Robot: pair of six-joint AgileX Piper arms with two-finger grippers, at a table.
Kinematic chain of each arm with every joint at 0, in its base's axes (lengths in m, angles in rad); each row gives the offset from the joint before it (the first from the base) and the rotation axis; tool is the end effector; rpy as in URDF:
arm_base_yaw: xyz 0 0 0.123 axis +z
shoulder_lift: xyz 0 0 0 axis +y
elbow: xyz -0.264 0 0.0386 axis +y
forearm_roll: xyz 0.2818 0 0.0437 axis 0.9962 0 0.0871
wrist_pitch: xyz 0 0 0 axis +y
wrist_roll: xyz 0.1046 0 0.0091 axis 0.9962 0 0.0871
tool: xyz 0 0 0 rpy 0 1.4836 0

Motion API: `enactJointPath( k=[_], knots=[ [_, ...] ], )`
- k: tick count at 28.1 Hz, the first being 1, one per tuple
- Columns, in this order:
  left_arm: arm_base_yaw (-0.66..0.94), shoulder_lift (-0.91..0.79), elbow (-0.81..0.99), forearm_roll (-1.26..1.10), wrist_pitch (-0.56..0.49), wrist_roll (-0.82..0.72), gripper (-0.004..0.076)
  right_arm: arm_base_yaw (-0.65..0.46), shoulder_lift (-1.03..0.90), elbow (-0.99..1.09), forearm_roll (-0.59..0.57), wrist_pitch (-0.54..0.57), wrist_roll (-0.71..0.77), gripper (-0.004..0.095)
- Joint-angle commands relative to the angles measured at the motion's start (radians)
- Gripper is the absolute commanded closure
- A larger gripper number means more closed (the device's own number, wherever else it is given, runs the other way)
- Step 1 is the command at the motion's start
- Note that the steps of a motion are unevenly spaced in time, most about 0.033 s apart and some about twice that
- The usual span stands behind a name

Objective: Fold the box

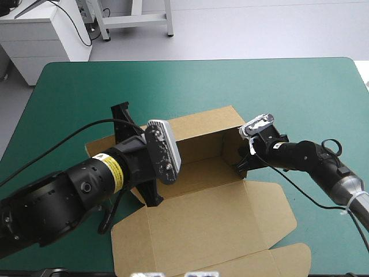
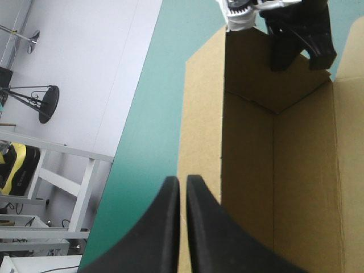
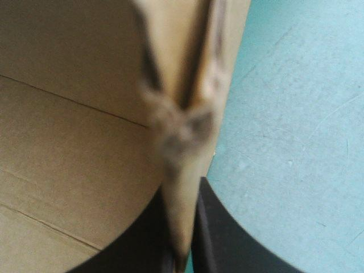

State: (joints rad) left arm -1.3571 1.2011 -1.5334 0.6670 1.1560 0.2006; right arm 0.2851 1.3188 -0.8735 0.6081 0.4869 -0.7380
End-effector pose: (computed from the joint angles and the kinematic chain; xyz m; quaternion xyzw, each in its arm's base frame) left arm 0.1137 -0.2435 0.4646 0.6063 0.6154 0.0649 0.4995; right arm 0.2967 0.1162 0.2360 -0.2643 0.8746 0.1431 0.3805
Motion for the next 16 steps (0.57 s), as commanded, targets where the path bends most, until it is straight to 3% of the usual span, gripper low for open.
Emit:
enactJointPath(
  k=[1,5,10,15,16],
  knots=[
    [0.048,-0.024,-0.076,0.027,-0.034,-0.032,0.0707,0.002,-0.028,-0.035,0.024,-0.02,-0.007,0.0926],
    [0.228,-0.024,-0.082,-0.089,-0.109,-0.038,0.0707,0.002,-0.028,-0.035,0.024,-0.02,-0.007,0.0926],
    [0.539,-0.024,-0.082,-0.386,-0.176,0.075,0.0707,0.002,-0.028,-0.035,0.024,-0.016,-0.007,0.0926],
    [0.862,-0.024,-0.082,-0.615,-0.174,0.141,0.0707,0.002,-0.028,-0.035,0.024,-0.016,-0.007,0.0926],
    [0.995,-0.024,-0.082,-0.699,-0.159,0.15,0.0707,0.002,-0.028,-0.035,0.024,-0.016,-0.007,0.0926]
  ],
)
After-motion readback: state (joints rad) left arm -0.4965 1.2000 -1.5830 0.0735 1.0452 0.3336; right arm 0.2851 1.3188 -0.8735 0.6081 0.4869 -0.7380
